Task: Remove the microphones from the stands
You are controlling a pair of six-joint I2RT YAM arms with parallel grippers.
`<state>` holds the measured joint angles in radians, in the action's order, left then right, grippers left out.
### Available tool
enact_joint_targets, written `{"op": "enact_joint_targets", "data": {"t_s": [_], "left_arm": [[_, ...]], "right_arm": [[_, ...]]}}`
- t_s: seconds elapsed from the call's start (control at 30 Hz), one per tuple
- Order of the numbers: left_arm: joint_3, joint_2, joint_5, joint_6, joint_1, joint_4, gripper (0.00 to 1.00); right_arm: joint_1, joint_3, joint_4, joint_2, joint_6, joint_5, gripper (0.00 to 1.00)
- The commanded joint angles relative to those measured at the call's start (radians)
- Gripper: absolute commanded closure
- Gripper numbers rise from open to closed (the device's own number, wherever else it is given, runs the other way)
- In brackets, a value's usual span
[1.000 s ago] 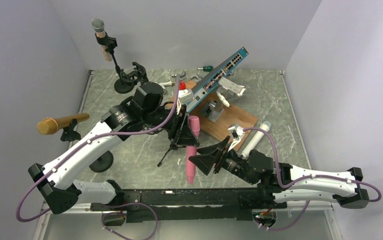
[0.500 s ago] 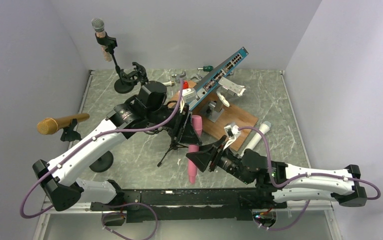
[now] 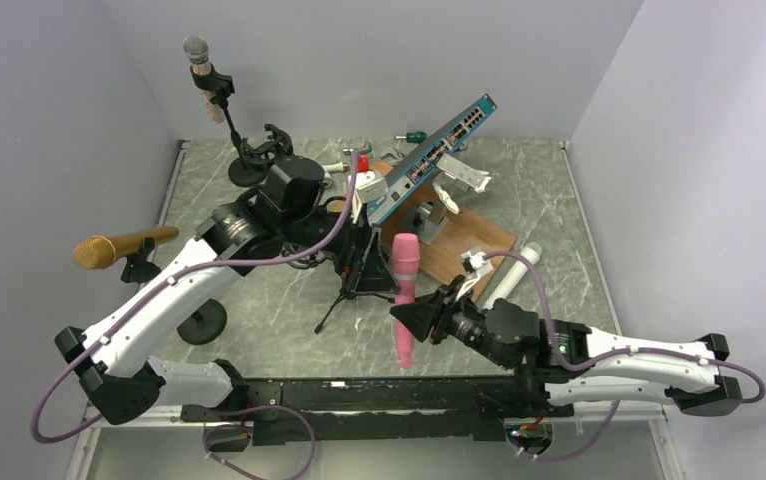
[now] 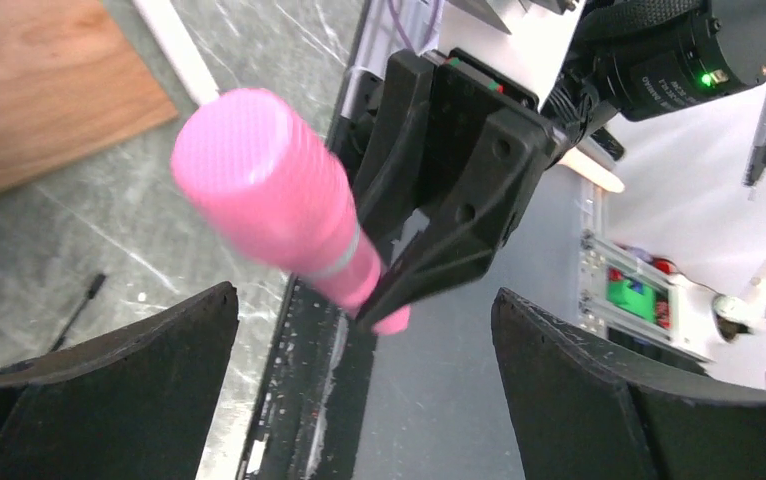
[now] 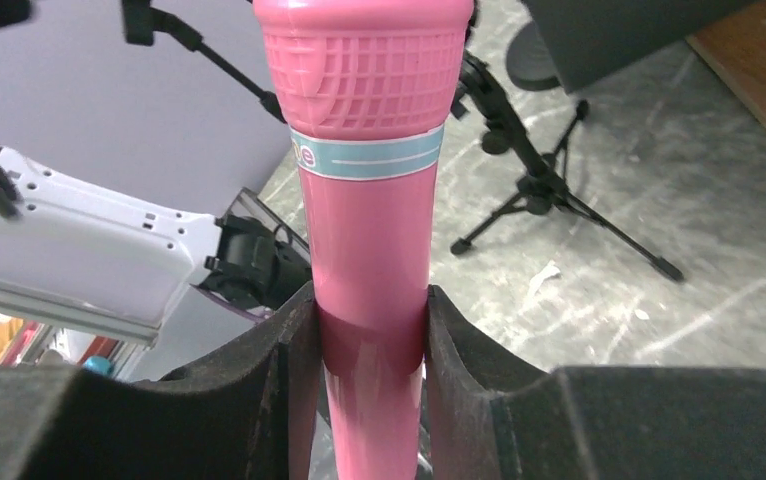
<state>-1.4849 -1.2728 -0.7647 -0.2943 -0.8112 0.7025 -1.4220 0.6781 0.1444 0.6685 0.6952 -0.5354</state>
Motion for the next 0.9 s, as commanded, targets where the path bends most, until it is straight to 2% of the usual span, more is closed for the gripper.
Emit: {"op": "enact_joint_targets", "data": {"t_s": [0.0, 0.13, 0.3, 0.43, 0.5, 0.57, 0.63, 0.7, 0.8, 0.87], "left_arm": [[-0.088, 0.097, 0.213, 0.107, -0.004, 0.059, 0.01], [-0.061, 0.232, 0.572, 0.126, -0.004, 0.030, 0.01], [0.096, 0.424, 0.636, 0.109, -0.005, -0.171, 0.01], [0.126, 0.467, 0.703, 0.125, -0.004, -0.190, 0.01], [0.090, 0.444, 0.748, 0.140, -0.005, -0.133, 0.01], [0.061, 0.425, 0.761, 0.150, -0.005, -0.091, 0.01], [0.057, 0.420, 0.760, 0.154, -0.004, -0.080, 0.01], [0.063, 0.426, 0.746, 0.157, -0.004, -0.084, 0.01], [0.074, 0.441, 0.744, 0.163, -0.004, -0.086, 0.00], [0.087, 0.453, 0.751, 0.172, -0.004, -0.092, 0.01]], "right_arm": [[0.001, 0.055, 0.272, -0.097, 0.134, -0.077, 0.84], [0.001, 0.044, 0.553, -0.160, 0.309, -0.139, 0.79], [0.002, 0.055, 0.809, -0.133, 0.591, -0.263, 0.81], [0.028, 0.105, 0.878, -0.002, 0.632, -0.336, 0.73], [0.125, 0.150, 0.900, 0.085, 0.567, -0.320, 0.73], [0.303, 0.179, 0.845, 0.156, 0.419, -0.226, 0.78], [0.498, 0.169, 0.757, 0.209, 0.256, -0.090, 0.86], [0.633, 0.160, 0.712, 0.243, 0.173, -0.032, 0.94], [0.766, 0.181, 0.752, 0.299, 0.152, -0.068, 0.95], [0.841, 0.192, 0.767, 0.318, 0.147, -0.093, 0.89]]}}
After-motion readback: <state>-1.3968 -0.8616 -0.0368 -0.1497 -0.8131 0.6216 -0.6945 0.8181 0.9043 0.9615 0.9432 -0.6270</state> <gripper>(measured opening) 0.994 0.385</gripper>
